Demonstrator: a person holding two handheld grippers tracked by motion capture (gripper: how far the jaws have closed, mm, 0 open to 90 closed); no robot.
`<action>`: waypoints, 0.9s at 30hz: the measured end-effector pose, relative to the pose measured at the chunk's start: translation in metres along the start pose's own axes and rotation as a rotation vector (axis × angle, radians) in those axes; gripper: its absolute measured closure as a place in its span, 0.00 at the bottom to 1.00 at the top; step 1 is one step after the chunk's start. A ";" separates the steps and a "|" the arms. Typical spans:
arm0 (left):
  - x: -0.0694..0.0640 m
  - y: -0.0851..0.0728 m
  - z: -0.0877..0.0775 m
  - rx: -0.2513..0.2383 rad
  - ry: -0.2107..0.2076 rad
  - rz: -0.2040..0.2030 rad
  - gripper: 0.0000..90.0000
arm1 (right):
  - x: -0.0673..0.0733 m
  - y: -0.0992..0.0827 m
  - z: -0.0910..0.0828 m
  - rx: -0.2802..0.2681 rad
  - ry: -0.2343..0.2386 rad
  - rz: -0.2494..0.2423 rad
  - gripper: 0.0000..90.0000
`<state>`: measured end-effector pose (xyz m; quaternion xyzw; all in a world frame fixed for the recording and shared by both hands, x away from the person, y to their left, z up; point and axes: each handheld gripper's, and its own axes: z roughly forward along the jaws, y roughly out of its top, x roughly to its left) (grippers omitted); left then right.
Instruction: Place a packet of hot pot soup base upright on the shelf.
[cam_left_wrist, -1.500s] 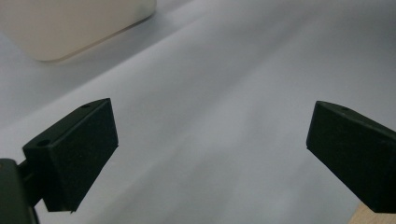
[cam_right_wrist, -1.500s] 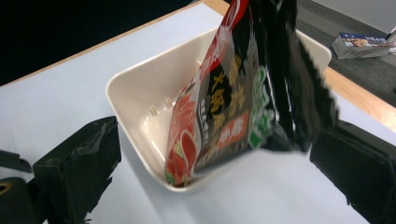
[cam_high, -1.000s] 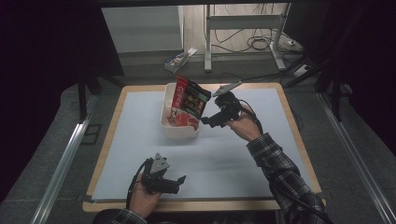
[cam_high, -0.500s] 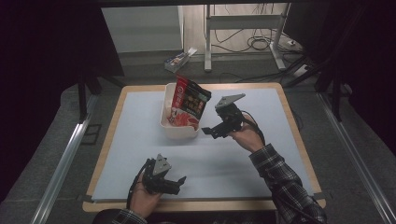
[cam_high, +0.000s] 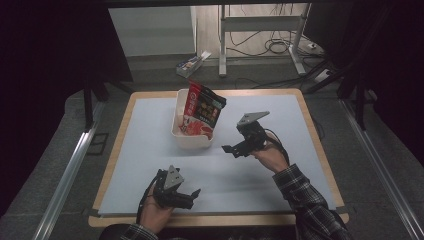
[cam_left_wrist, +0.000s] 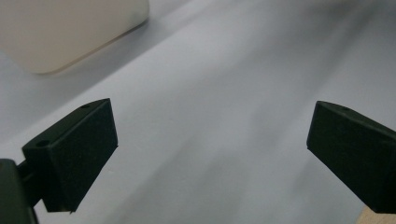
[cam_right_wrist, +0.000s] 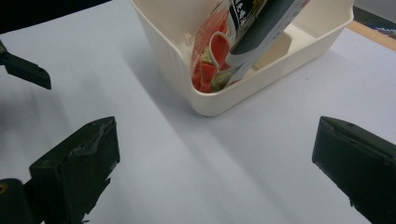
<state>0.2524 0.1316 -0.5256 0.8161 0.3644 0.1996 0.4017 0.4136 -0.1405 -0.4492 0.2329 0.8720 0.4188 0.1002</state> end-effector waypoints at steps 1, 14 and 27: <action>0.000 0.000 0.000 -0.006 -0.005 -0.001 0.02 | 0.000 -0.002 -0.002 -0.001 0.003 0.002 0.00; 0.000 0.000 -0.002 -0.022 -0.008 0.001 0.01 | 0.003 -0.021 -0.019 -0.008 0.010 0.022 0.00; 0.003 0.000 -0.003 -0.014 0.007 0.002 0.01 | 0.006 -0.041 -0.040 0.004 0.008 0.062 0.00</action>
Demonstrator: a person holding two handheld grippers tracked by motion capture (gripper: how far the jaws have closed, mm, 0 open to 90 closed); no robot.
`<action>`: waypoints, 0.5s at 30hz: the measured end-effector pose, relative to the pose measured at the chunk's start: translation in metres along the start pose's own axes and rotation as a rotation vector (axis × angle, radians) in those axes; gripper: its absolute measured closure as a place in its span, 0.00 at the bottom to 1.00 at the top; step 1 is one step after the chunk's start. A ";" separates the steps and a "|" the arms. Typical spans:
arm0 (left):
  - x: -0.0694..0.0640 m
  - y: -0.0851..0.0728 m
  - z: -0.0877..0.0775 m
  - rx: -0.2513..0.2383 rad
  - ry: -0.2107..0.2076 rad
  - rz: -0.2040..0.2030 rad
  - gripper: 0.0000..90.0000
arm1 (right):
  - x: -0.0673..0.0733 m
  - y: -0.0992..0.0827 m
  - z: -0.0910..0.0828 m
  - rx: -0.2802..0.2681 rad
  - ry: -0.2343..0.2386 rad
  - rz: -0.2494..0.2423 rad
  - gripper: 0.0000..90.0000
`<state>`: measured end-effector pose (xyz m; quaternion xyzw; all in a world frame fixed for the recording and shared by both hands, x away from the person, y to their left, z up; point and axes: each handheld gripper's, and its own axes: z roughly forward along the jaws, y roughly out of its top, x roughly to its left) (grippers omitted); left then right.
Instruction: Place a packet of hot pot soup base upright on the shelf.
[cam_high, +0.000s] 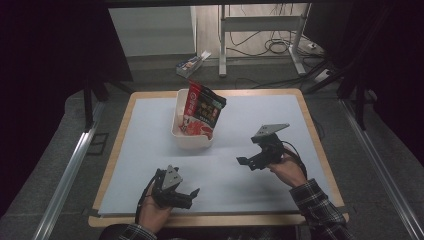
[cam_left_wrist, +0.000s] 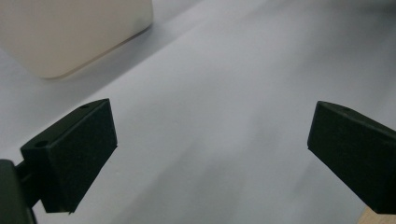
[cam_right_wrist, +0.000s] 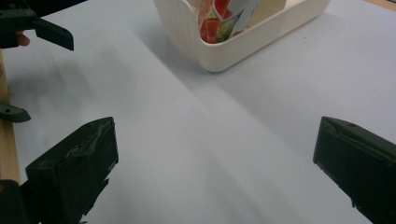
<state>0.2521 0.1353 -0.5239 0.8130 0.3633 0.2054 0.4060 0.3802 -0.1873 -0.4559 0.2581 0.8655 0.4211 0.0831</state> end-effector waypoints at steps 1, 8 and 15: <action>0.000 0.000 0.000 0.000 0.001 -0.001 0.01 | 0.000 -0.002 -0.002 0.002 -0.004 0.002 0.00; 0.002 0.000 0.000 0.007 0.001 -0.003 0.01 | -0.001 -0.018 -0.015 -0.014 -0.046 0.010 0.00; 0.003 0.000 -0.001 0.009 0.006 -0.007 0.01 | -0.002 -0.037 -0.025 -0.017 -0.076 0.009 0.00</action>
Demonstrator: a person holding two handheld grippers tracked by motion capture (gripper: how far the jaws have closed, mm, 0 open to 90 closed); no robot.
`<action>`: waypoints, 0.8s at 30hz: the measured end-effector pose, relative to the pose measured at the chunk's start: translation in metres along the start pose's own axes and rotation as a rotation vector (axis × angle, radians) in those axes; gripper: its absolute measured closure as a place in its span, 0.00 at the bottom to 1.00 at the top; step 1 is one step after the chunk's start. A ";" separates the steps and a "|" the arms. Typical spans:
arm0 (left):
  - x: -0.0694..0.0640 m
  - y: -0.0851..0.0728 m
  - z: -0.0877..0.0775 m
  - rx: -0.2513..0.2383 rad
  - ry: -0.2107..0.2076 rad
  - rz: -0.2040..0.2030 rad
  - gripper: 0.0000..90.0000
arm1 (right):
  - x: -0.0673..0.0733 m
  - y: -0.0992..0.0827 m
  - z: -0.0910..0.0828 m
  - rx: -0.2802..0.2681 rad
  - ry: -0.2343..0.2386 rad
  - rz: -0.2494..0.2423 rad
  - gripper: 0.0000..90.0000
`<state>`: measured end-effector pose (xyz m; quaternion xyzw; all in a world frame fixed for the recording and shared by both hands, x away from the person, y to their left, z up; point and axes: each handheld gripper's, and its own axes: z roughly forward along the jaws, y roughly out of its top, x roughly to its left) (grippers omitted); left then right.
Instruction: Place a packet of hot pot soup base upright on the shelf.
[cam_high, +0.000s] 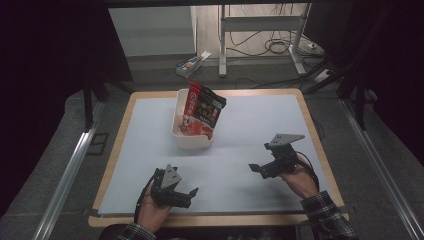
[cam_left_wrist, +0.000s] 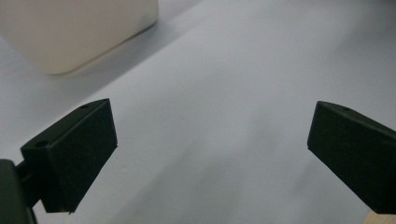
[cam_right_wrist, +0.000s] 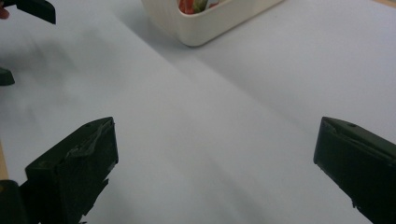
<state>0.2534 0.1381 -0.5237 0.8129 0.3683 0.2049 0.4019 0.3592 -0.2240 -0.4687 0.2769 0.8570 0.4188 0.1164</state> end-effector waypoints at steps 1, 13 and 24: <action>0.000 0.000 0.000 0.001 0.001 0.000 0.01 | 0.000 -0.003 -0.001 0.001 -0.002 0.002 0.00; 0.000 0.000 0.002 0.018 0.007 0.016 0.02 | -0.004 -0.037 -0.015 0.003 -0.058 0.027 0.00; -0.002 -0.001 0.004 0.030 0.010 0.021 0.02 | -0.007 -0.061 -0.017 0.049 -0.057 0.098 0.00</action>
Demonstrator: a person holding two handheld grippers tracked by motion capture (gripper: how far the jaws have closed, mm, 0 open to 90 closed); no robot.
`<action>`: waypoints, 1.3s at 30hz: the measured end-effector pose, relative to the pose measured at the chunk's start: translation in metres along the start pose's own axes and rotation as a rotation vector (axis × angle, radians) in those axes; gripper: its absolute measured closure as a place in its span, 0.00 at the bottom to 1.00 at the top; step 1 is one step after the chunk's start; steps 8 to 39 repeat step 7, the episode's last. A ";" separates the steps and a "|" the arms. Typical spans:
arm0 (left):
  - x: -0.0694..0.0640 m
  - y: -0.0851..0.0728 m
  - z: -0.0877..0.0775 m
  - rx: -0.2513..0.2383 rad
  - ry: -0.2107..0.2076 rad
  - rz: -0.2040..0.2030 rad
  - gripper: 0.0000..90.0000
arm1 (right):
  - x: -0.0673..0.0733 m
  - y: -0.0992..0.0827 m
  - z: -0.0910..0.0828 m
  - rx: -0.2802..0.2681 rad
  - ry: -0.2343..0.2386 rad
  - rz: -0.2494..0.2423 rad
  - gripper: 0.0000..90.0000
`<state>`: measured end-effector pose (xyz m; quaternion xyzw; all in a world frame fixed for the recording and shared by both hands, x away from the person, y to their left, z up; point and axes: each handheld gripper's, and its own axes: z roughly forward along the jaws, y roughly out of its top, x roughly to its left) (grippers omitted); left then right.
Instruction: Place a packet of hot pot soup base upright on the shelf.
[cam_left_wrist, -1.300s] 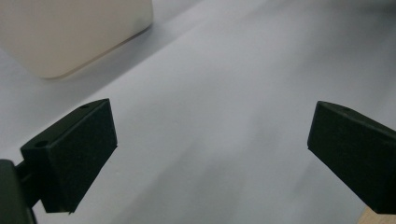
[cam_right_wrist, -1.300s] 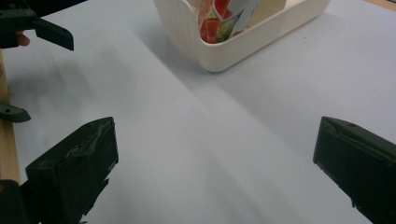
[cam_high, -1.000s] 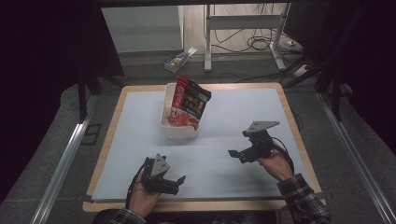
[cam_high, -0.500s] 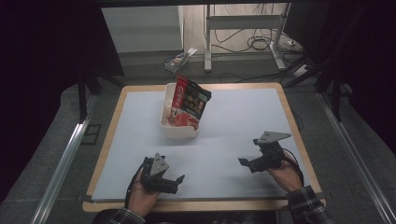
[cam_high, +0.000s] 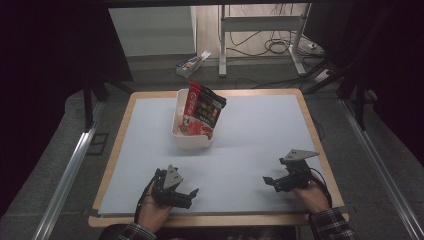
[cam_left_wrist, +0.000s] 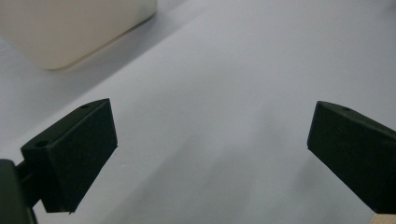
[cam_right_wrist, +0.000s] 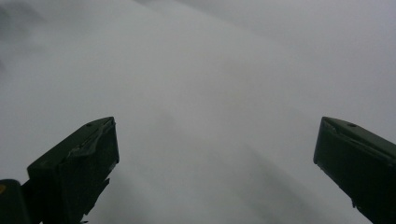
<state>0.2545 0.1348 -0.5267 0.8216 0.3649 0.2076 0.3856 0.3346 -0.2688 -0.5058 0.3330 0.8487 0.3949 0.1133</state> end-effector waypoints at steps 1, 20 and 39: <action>0.000 0.000 0.000 0.006 0.001 0.006 0.02 | -0.001 -0.002 0.001 0.016 0.005 0.004 0.00; -0.001 0.000 0.001 0.012 0.003 0.014 0.02 | -0.003 -0.003 0.002 0.026 -0.002 0.004 0.00; -0.001 0.000 0.001 0.012 0.003 0.014 0.02 | -0.003 -0.003 0.002 0.026 -0.002 0.004 0.00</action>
